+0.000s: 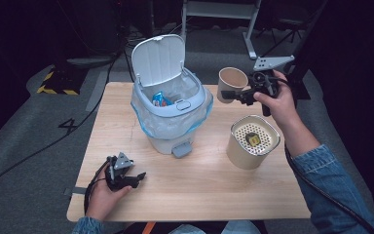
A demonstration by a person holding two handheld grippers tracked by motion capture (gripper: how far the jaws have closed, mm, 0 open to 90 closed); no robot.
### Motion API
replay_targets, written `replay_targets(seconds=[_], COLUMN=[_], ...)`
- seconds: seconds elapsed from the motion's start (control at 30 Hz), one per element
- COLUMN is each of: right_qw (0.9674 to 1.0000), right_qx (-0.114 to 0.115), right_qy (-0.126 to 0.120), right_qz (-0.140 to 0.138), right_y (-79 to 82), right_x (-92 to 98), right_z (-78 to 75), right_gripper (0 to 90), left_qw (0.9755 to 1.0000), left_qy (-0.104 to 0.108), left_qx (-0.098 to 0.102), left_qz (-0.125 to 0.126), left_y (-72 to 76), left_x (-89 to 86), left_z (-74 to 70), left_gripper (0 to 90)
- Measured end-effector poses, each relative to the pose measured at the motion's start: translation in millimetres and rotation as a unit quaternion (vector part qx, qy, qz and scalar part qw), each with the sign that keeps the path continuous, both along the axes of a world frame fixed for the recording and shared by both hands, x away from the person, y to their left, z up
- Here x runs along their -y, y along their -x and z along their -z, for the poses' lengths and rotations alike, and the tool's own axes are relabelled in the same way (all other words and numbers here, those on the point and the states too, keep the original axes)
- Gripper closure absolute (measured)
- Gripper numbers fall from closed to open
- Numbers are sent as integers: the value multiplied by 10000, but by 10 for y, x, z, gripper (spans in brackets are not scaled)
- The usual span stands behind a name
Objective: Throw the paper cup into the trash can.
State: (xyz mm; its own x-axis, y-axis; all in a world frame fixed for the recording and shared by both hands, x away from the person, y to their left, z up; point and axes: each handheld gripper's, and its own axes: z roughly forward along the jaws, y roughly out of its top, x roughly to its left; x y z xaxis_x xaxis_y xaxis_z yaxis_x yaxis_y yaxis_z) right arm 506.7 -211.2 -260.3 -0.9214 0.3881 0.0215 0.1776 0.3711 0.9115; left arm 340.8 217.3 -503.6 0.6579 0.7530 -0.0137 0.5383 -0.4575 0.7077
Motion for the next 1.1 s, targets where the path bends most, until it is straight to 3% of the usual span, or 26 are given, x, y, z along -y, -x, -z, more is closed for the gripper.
replay_targets(seconds=[0.4,0.8,1.1], right_qw=[9998,9997,9998], right_qx=[-103,-113,-125], right_qy=[-168,-225,100], right_qz=[2,47,-146], right_y=[-176,-296,-316], right_x=[-387,-829,-1158], right_z=[-186,-131,-52], right_gripper=[302,295,292], left_qw=[10000,10000,10000], left_qy=[24,25,9], left_qx=[-34,-29,-11], left_qz=[-55,-67,-70], left_y=[-11,-41,-40], left_x=[25,44,44], left_z=[1,2,1], left_gripper=[286,282,282])
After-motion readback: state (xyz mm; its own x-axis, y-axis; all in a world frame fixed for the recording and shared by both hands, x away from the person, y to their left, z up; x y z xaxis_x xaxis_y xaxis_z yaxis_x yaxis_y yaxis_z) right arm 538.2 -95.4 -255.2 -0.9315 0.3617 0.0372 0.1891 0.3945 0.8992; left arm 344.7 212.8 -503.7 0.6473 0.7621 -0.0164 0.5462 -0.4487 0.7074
